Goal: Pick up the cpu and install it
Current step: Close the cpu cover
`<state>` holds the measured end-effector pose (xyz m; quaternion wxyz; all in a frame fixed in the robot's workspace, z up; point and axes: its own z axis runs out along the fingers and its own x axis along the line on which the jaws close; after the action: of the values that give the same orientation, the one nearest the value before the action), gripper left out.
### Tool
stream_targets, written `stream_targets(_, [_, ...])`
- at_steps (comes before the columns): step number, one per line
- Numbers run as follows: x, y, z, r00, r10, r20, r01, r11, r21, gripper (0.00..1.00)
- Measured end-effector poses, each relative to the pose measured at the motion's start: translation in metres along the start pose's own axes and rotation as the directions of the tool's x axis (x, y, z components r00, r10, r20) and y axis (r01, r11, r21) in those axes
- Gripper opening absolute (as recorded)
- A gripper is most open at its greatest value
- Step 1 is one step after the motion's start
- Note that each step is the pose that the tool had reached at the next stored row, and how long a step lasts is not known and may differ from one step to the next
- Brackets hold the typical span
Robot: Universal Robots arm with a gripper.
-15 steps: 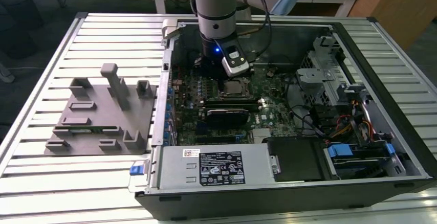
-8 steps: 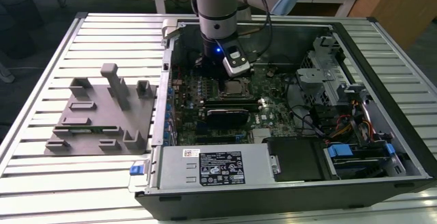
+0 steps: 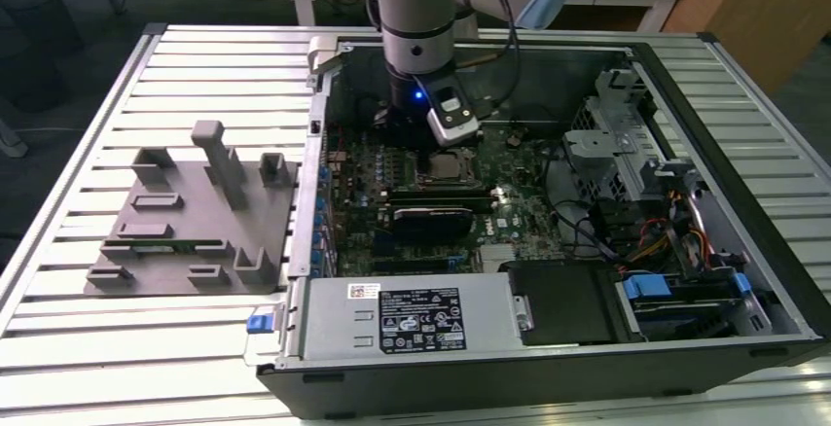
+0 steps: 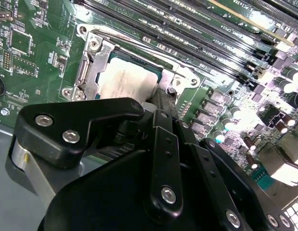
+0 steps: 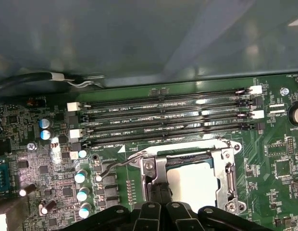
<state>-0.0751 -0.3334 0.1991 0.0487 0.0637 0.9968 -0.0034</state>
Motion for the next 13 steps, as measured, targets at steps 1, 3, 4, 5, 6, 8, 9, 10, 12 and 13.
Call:
stream_targets(1, [-0.0004,0.0000,0.0000,1.0000,0.000,-0.0001,0.000,1.0000,0.0001,0.11])
stream_targets(3, [-0.0011,0.0001,0.0001,1.0000,0.000,-0.0004,0.000,1.0000,0.0001,0.11])
stream_targets(4, [-0.0014,0.0002,0.0001,1.0000,0.000,-0.0005,0.000,1.0000,0.0001,0.11])
stream_targets(5, [-0.0016,0.0002,0.0000,1.0000,0.000,-0.0007,0.000,1.0000,0.0002,0.11])
stream_targets(6, [-0.0018,0.0002,0.0000,1.0000,0.000,-0.0009,0.000,1.0000,0.0002,0.11])
stream_targets(8, [-0.0019,0.0003,-0.0003,1.0000,0.000,-0.0010,0.000,1.0000,0.0002,0.11])
stream_targets(9, [-0.0020,0.0003,-0.0007,1.0000,0.000,-0.0011,0.000,1.0000,0.0004,0.11])
stream_targets(10, [-0.0021,0.0002,-0.0013,1.0000,0.000,-0.0010,0.000,1.0000,0.0002,0.11])
stream_targets(12, [-0.0023,0.0002,-0.0037,1.0000,0.000,-0.0010,0.000,1.0000,0.0002,0.11])
stream_targets(13, [-0.0024,0.0002,-0.0052,1.0000,0.000,-0.0011,0.000,1.0000,0.0003,0.11])
